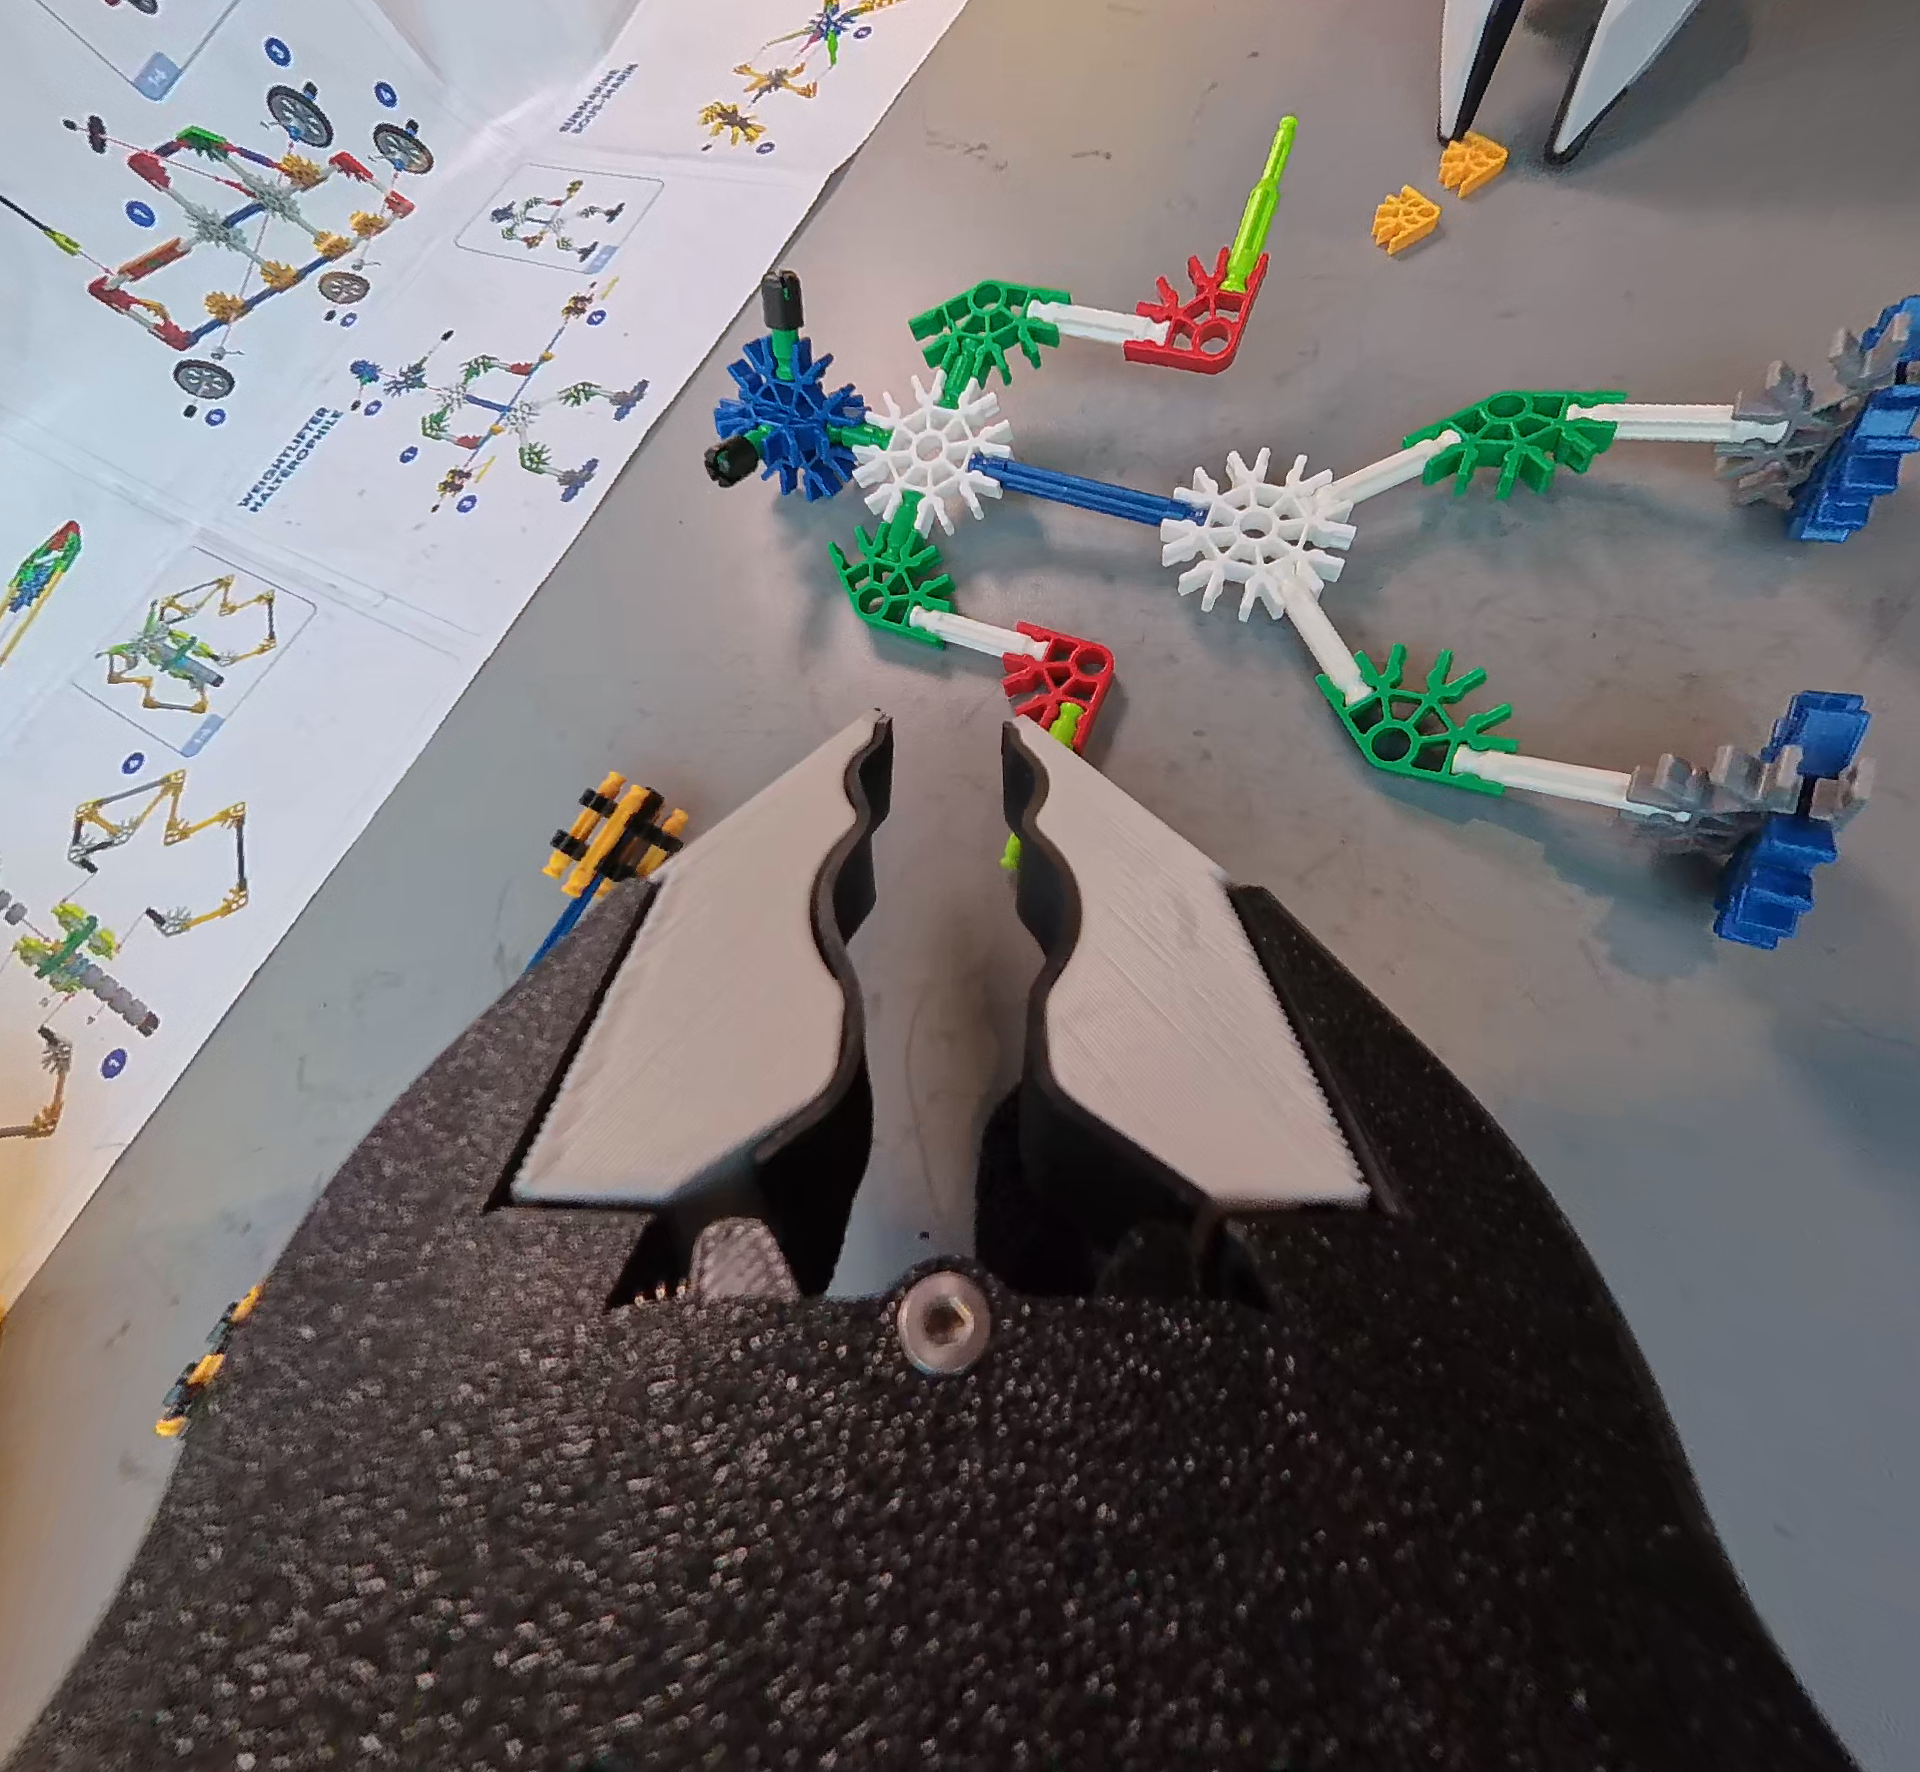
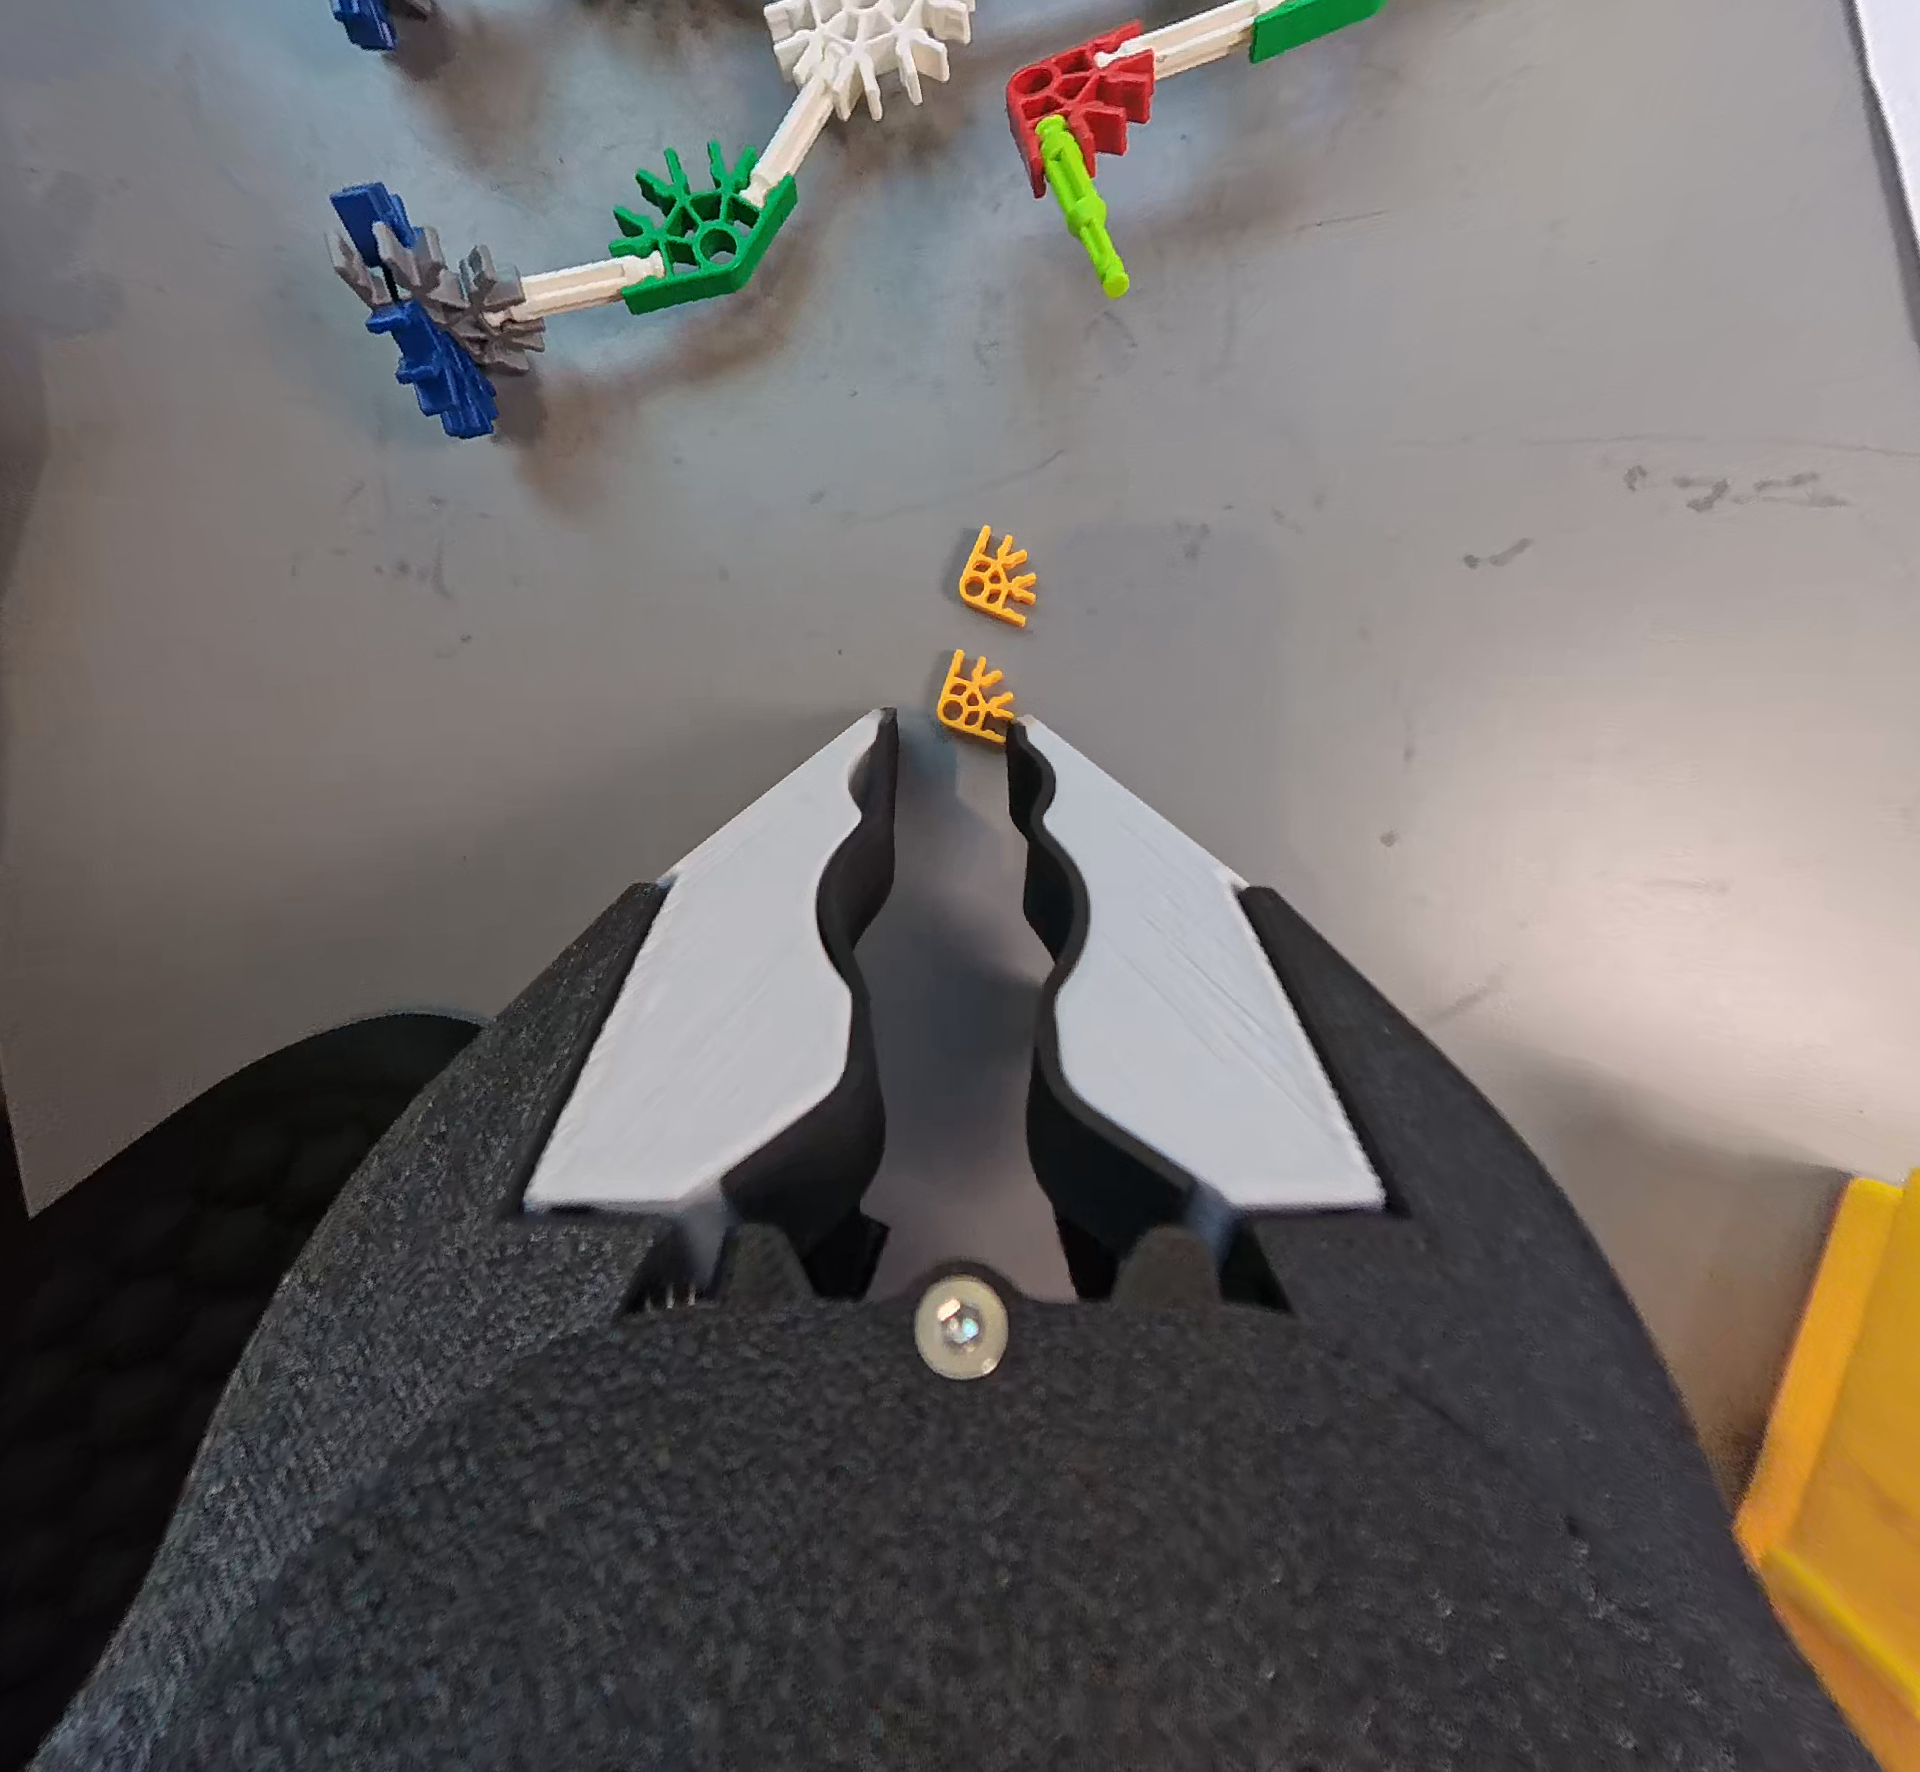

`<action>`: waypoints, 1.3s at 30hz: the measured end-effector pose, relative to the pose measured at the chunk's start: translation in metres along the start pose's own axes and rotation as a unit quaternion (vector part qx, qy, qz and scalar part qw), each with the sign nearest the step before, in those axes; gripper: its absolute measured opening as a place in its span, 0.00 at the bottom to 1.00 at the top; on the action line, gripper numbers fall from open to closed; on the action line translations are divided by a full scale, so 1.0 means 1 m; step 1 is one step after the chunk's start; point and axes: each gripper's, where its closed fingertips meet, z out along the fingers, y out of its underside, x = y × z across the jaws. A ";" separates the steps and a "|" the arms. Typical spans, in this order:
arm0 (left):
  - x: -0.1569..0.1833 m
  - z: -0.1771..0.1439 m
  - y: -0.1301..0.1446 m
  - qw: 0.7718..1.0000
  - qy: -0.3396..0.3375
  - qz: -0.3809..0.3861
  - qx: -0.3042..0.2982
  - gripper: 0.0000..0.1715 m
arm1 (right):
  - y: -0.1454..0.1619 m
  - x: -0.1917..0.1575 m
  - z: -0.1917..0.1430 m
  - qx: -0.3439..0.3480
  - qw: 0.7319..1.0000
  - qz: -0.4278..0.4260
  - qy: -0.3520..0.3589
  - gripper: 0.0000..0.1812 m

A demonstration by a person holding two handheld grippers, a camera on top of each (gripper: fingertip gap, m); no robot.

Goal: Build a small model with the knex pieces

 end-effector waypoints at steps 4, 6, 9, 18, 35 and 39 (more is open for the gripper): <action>-0.001 0.000 0.000 1.000 -0.001 0.000 0.000 0.12 | 0.000 0.004 0.000 -0.002 1.000 -0.004 0.013 0.06; 0.000 0.000 0.000 1.000 0.000 0.000 0.000 0.12 | 0.000 0.002 0.001 -0.004 1.000 -0.009 0.014 0.05; 0.000 -0.001 -0.001 1.000 0.000 -0.001 0.003 0.12 | -0.005 0.003 -0.001 0.005 0.999 -0.021 0.031 0.00; -0.001 -0.005 -0.010 1.000 0.003 -0.013 0.026 0.12 | -0.014 0.007 -0.006 0.030 0.998 -0.007 0.052 0.08; 0.001 -0.006 -0.012 0.999 0.006 -0.016 0.032 0.12 | -0.020 0.004 -0.003 0.049 0.998 -0.010 0.047 0.05; 0.004 -0.009 -0.022 0.998 0.018 -0.031 0.054 0.12 | -0.041 0.001 -0.010 0.099 0.994 -0.022 0.049 0.05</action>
